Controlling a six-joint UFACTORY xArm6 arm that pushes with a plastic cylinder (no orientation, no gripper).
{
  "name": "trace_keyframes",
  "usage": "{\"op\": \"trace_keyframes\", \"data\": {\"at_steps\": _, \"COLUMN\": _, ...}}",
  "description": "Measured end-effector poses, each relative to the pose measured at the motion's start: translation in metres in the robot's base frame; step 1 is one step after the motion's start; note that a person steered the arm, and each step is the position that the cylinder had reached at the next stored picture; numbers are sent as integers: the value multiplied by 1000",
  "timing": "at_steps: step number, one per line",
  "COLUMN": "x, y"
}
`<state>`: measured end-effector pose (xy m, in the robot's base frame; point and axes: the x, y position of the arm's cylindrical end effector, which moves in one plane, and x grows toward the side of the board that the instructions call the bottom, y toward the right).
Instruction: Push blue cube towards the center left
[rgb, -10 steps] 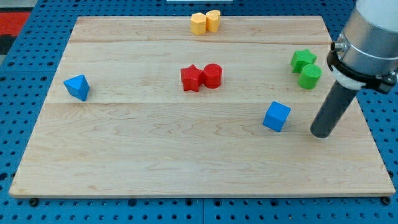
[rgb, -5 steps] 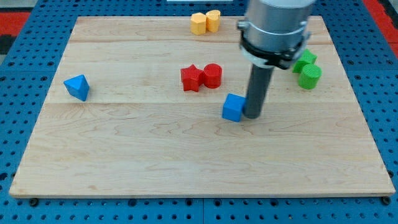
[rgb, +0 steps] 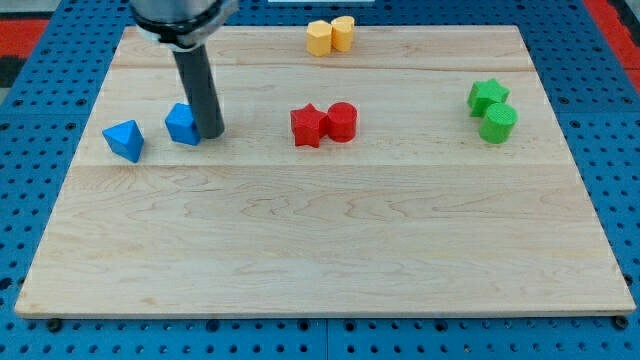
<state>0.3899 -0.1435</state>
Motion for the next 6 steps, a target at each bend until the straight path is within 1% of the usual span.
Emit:
{"op": "trace_keyframes", "data": {"at_steps": 1, "x": -12, "y": -16}}
{"op": "trace_keyframes", "data": {"at_steps": 3, "x": -25, "y": -28}}
{"op": "trace_keyframes", "data": {"at_steps": 6, "x": -26, "y": -50}}
